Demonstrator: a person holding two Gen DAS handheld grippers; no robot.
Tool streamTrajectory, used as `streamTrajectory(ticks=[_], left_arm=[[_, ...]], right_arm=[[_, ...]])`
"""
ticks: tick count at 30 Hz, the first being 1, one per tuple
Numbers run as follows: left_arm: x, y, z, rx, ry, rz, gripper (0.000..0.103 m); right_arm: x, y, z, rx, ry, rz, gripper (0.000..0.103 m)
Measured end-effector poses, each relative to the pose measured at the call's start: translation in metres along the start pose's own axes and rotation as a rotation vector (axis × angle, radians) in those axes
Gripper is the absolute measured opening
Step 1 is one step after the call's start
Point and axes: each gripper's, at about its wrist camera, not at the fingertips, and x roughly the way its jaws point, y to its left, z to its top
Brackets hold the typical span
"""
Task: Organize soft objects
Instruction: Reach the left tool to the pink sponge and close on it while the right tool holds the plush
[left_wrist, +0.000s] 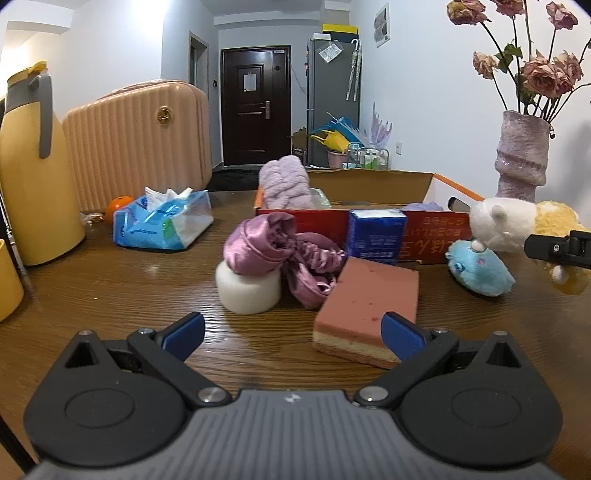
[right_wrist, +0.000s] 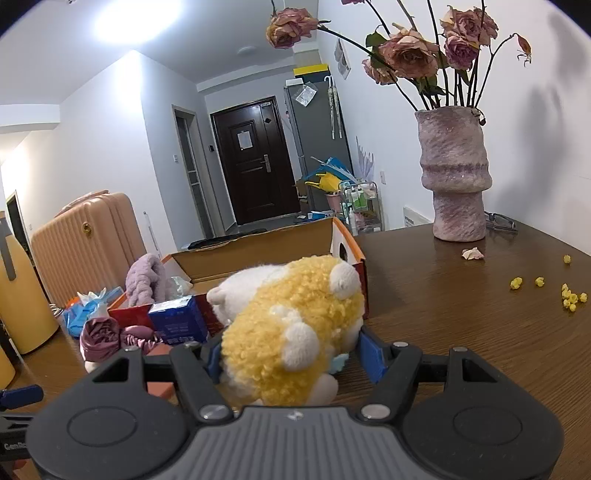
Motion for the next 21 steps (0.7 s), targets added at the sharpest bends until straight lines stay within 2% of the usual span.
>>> streamTrajectory(ticks=[21], left_arm=[[0.024,-0.038,0.005,0.012,0.053,-0.077,0.103]], right_arm=[[0.001,-0.032,0.005,0.001,-0.015,-0.016,0.068]])
